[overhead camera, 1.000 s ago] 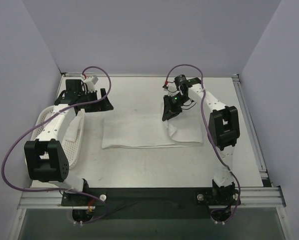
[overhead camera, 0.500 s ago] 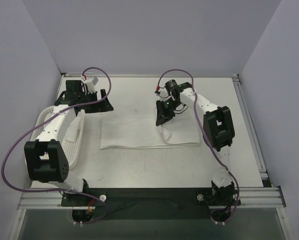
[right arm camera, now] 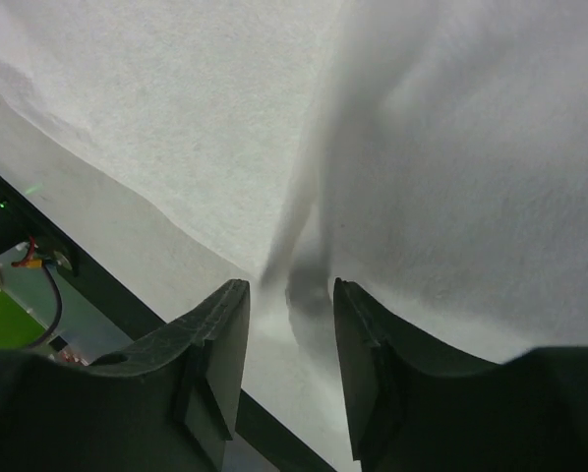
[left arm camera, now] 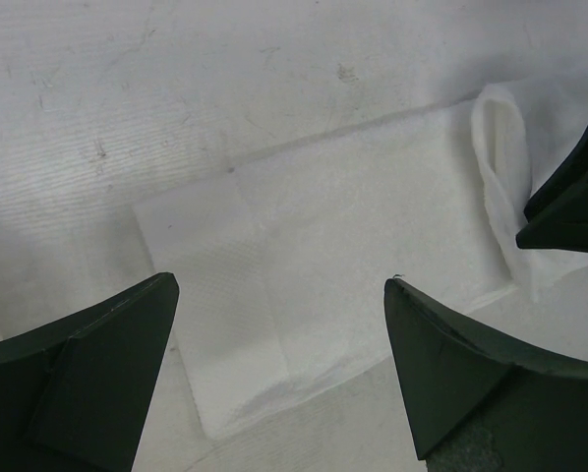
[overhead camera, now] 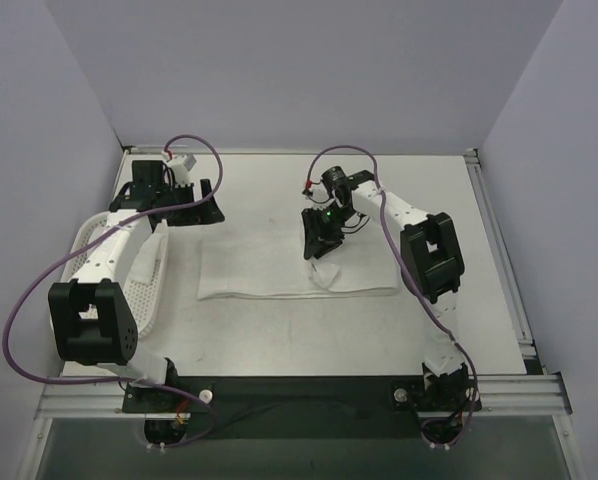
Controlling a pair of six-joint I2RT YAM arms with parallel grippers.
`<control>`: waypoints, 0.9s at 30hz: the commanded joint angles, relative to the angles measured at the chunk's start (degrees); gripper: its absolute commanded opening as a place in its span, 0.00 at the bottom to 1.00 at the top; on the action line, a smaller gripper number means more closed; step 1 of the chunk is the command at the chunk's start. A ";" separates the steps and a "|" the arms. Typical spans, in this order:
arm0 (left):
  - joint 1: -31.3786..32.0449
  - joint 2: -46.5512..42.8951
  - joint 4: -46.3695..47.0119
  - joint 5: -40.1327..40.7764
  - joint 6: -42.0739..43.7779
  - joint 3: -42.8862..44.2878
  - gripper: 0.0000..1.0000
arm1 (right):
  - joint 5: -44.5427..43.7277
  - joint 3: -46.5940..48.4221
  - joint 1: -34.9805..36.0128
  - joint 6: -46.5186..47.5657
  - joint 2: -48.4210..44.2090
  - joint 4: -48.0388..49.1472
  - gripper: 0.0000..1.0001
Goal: Roll the towels
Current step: Fold the towel
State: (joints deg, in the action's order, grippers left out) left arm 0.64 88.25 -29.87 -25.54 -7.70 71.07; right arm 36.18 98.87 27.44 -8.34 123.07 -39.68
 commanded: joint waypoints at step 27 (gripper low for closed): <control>11.31 14.84 -12.06 2.33 17.19 -2.87 0.00 | -11.40 -4.35 -16.98 23.81 0.69 -9.10 0.21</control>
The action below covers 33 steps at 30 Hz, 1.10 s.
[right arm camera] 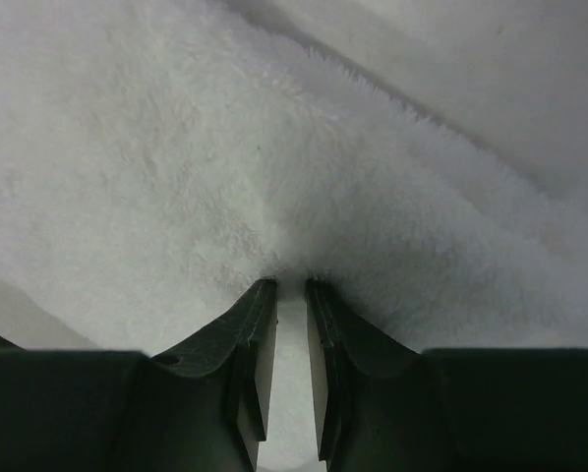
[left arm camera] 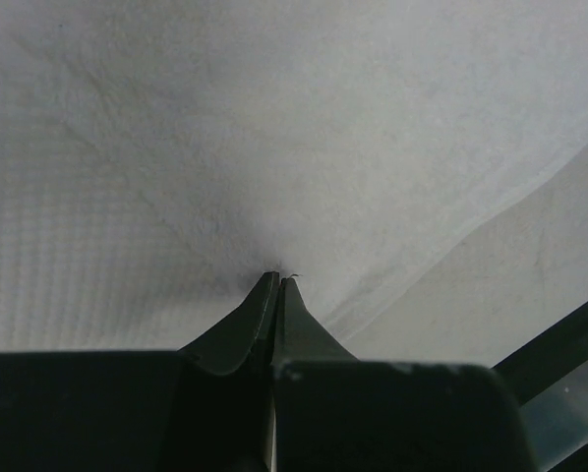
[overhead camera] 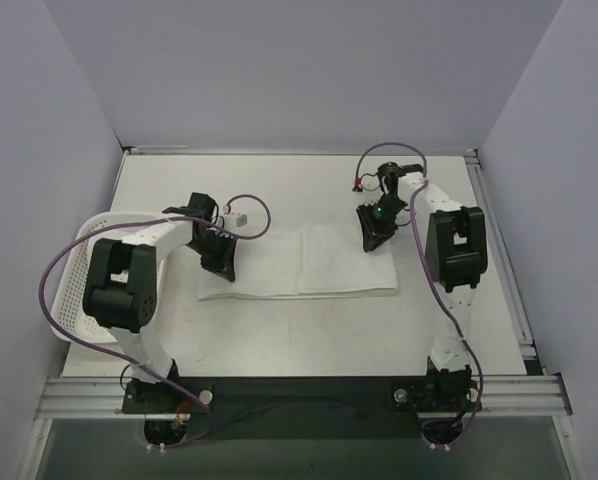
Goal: Roll the towels
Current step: Fold the towel
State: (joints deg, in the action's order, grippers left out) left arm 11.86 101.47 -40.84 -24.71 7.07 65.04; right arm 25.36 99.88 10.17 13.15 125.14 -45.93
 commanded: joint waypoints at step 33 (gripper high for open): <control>11.59 -12.95 7.62 -6.33 18.84 2.06 0.68 | 20.52 -35.62 5.63 -3.04 -18.44 2.24 0.43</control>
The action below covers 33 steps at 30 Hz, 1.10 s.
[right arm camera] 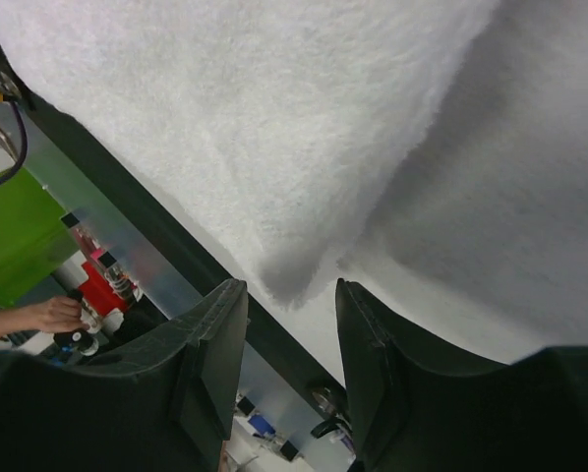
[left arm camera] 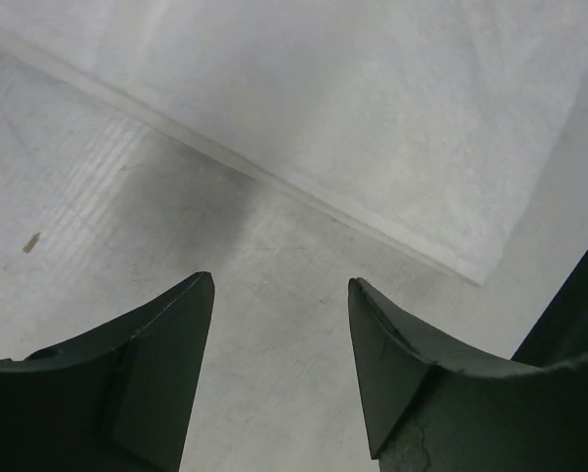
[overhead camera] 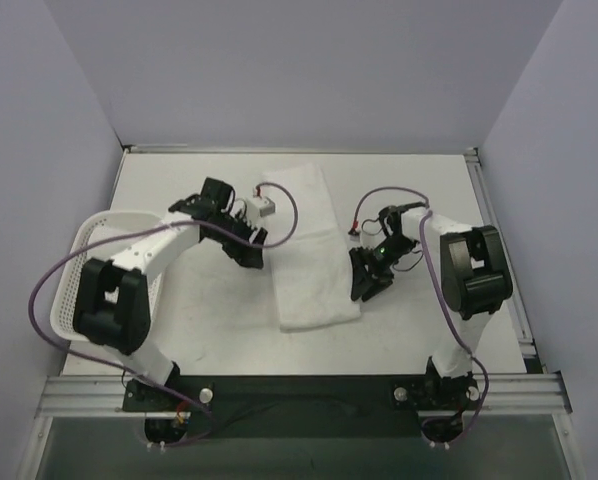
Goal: Roll the towels
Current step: Fold the towel, then roll the towel
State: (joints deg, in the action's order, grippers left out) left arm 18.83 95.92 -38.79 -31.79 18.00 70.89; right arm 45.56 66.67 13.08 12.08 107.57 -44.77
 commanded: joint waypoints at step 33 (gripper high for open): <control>4.12 13.74 51.37 -14.71 -49.48 -23.08 0.15 | 11.23 4.70 2.92 -19.01 13.71 18.05 0.19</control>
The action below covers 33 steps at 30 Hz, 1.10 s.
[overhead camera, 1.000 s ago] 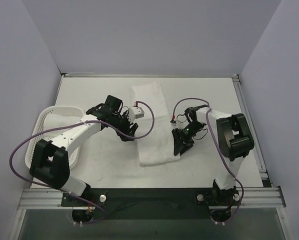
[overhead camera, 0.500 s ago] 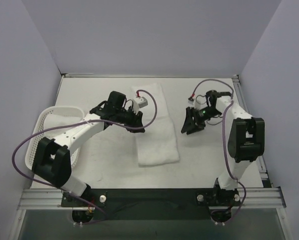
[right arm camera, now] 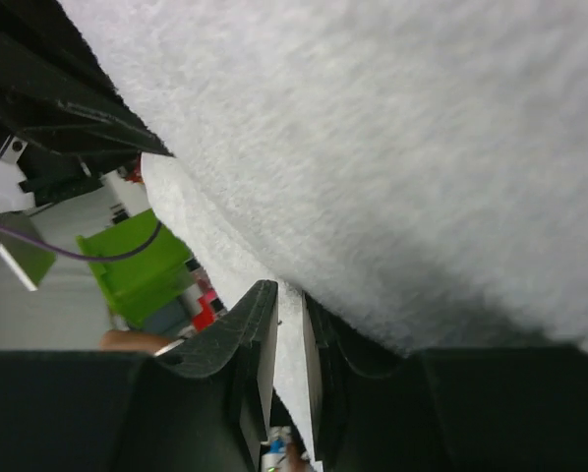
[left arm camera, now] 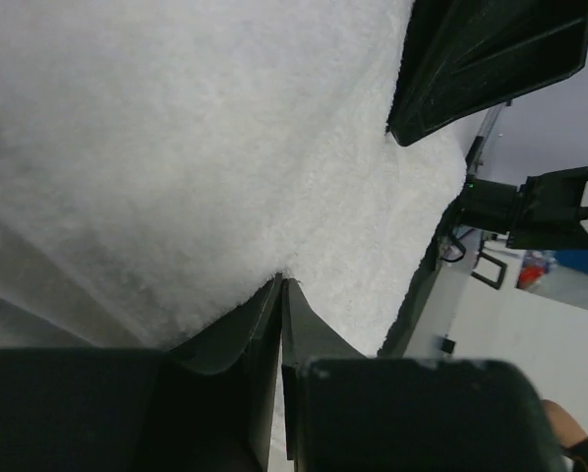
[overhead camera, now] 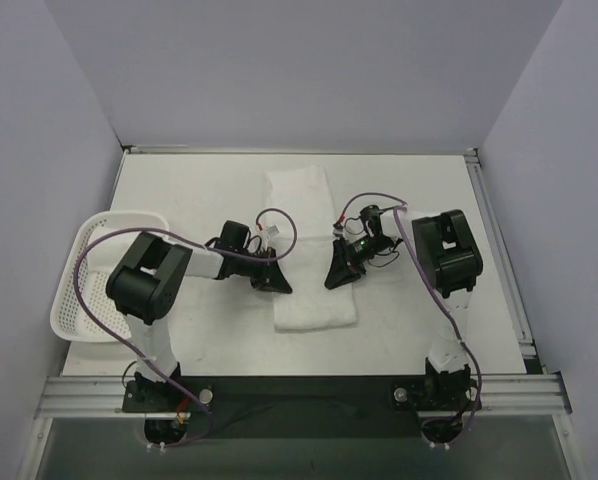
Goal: Roll the towels
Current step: Roll the towel
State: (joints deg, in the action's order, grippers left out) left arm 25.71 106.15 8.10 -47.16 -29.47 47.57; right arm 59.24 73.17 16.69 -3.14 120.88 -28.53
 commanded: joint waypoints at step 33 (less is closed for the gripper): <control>30.17 -35.84 -17.78 39.32 86.95 -13.90 0.67 | -9.67 12.62 7.92 2.70 -0.13 -4.34 0.29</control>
State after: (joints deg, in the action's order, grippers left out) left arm 53.95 69.34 -17.65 -13.08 49.08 34.68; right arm 50.59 84.86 23.81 -1.58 119.35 -30.85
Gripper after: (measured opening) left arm 0.672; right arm 0.293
